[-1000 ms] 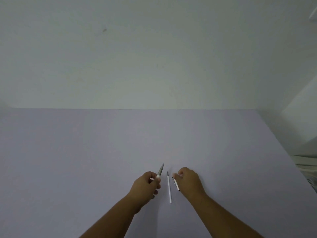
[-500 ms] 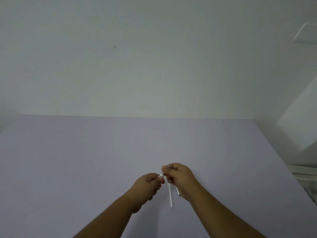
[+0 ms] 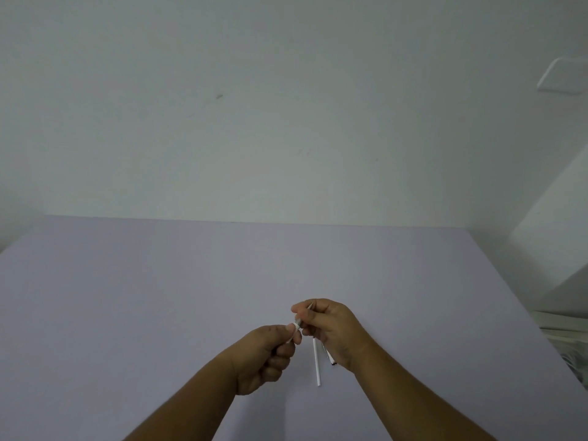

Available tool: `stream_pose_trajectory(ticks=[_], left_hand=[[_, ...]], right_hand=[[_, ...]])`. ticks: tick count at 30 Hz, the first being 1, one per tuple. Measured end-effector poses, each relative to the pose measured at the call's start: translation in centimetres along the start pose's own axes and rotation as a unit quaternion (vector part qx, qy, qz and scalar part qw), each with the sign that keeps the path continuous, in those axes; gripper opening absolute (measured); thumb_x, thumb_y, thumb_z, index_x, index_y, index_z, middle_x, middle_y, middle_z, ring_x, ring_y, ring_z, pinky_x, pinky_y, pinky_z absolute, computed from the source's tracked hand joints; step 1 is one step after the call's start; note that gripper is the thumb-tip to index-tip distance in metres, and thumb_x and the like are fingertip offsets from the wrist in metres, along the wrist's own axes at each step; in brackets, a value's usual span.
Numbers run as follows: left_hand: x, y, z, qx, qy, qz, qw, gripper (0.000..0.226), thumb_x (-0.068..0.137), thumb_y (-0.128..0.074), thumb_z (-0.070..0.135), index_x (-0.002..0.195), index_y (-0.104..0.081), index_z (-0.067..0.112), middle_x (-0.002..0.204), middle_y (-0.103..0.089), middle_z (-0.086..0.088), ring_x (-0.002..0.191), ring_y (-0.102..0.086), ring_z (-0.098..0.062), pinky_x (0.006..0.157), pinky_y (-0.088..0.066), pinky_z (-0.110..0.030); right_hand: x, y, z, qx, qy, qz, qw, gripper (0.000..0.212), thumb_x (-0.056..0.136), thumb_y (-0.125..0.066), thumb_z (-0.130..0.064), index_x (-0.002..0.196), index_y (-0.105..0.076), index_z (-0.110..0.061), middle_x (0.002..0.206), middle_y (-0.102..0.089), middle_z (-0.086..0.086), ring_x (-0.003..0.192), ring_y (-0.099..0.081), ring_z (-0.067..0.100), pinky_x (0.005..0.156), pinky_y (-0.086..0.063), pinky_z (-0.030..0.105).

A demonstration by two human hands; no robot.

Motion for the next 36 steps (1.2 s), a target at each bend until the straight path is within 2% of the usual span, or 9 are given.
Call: stream_pose_trajectory(ticks=[4, 9, 13, 15, 19, 23, 28, 32, 36], left_hand=[[0.1, 0.0, 0.9, 0.171, -0.046, 0.08, 0.981, 0.032, 0.097, -0.042, 0.032, 0.079, -0.062, 0.016, 0.056, -0.043, 0.006, 0.044, -0.031, -0.007, 0.043, -0.027, -0.017], [0.1, 0.1, 1.7, 0.246, -0.065, 0.12, 0.96, 0.033, 0.096, -0.043, 0.034, 0.078, -0.065, 0.018, 0.064, -0.048, 0.002, 0.049, -0.036, -0.008, 0.044, -0.032, -0.017], [0.0, 0.0, 2.4, 0.301, -0.084, 0.138, 0.94, 0.033, 0.096, -0.043, 0.036, 0.076, -0.065, 0.024, 0.067, -0.052, 0.004, 0.054, -0.04, -0.008, 0.048, -0.035, -0.017], [0.0, -0.1, 2.5, 0.33, -0.092, 0.144, 0.929, 0.033, 0.096, -0.042, 0.037, 0.075, -0.063, 0.026, 0.069, -0.053, 0.005, 0.056, -0.042, -0.008, 0.051, -0.036, -0.017], [0.0, 0.0, 2.6, 0.351, -0.101, 0.151, 0.919, 0.033, 0.097, -0.04, 0.036, 0.074, -0.063, 0.027, 0.07, -0.054, 0.005, 0.058, -0.044, -0.007, 0.053, -0.036, -0.018], [0.1, 0.1, 2.7, 0.378, -0.118, 0.154, 0.905, 0.032, 0.097, -0.041, 0.036, 0.074, -0.062, 0.029, 0.071, -0.054, 0.007, 0.06, -0.045, -0.004, 0.059, -0.039, -0.02], [0.2, 0.2, 2.7, 0.413, -0.123, 0.159, 0.888, 0.032, 0.097, -0.039, 0.037, 0.075, -0.061, 0.03, 0.072, -0.055, 0.009, 0.063, -0.048, -0.004, 0.06, -0.039, -0.019], [0.4, 0.2, 2.7, 0.41, -0.125, 0.156, 0.89, 0.032, 0.097, -0.039, 0.037, 0.074, -0.061, 0.03, 0.072, -0.055, 0.009, 0.063, -0.048, -0.004, 0.06, -0.039, -0.019], [0.5, 0.3, 2.6, 0.43, -0.125, 0.159, 0.88, 0.031, 0.097, -0.039, 0.038, 0.078, -0.062, 0.029, 0.074, -0.056, 0.011, 0.065, -0.05, -0.003, 0.06, -0.04, -0.017]], right_hand=[[-0.1, 1.1, 0.2, -0.078, -0.072, 0.03, 0.994, 0.019, 0.079, -0.072, -0.031, 0.07, -0.07, -0.014, 0.063, -0.064, -0.002, 0.059, -0.058, 0.009, 0.06, -0.05, 0.021], [0.2, 1.4, -0.2, -0.03, -0.064, 0.013, 0.997, 0.01, 0.084, -0.064, -0.006, 0.082, -0.073, -0.011, 0.077, -0.068, 0.004, 0.071, -0.063, 0.013, 0.064, -0.053, 0.021], [0.2, 1.5, -0.2, -0.057, -0.095, 0.034, 0.993, 0.02, 0.079, -0.072, -0.027, 0.078, -0.069, -0.007, 0.068, -0.064, 0.003, 0.062, -0.057, 0.012, 0.059, -0.05, 0.021], [0.2, 1.7, -0.2, -0.078, -0.09, 0.036, 0.992, 0.014, 0.08, -0.072, -0.02, 0.077, -0.069, -0.007, 0.069, -0.064, 0.005, 0.061, -0.057, 0.013, 0.059, -0.05, 0.021], [0.2, 1.6, -0.3, -0.024, -0.079, 0.004, 0.997, 0.011, 0.085, -0.063, -0.002, 0.089, -0.071, -0.008, 0.085, -0.068, 0.01, 0.076, -0.064, 0.017, 0.067, -0.054, 0.022], [0.0, 1.7, 0.1, -0.06, -0.12, 0.039, 0.99, 0.024, 0.079, -0.073, -0.031, 0.077, -0.07, -0.007, 0.065, -0.065, 0.003, 0.057, -0.058, 0.011, 0.056, -0.052, 0.021], [0.1, 1.5, -0.3, -0.027, -0.081, 0.018, 0.996, 0.01, 0.085, -0.063, -0.002, 0.086, -0.07, -0.008, 0.082, -0.067, 0.008, 0.075, -0.063, 0.016, 0.068, -0.053, 0.023], [0.0, 1.5, -0.1, -0.029, -0.111, 0.039, 0.993, 0.023, 0.081, -0.071, -0.028, 0.079, -0.07, -0.005, 0.067, -0.066, 0.004, 0.062, -0.058, 0.013, 0.059, -0.052, 0.022], [0.2, 1.6, -0.3, -0.051, -0.082, 0.033, 0.995, 0.006, 0.084, -0.065, -0.005, 0.083, -0.069, -0.008, 0.079, -0.068, 0.008, 0.07, -0.063, 0.015, 0.064, -0.053, 0.022]])
Point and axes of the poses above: each hand's wrist, its own x-axis towards the middle knuckle, its own y-axis out of the back of the hand, z = x × y, the point moved 6 cm from there along x, towards the middle knuckle
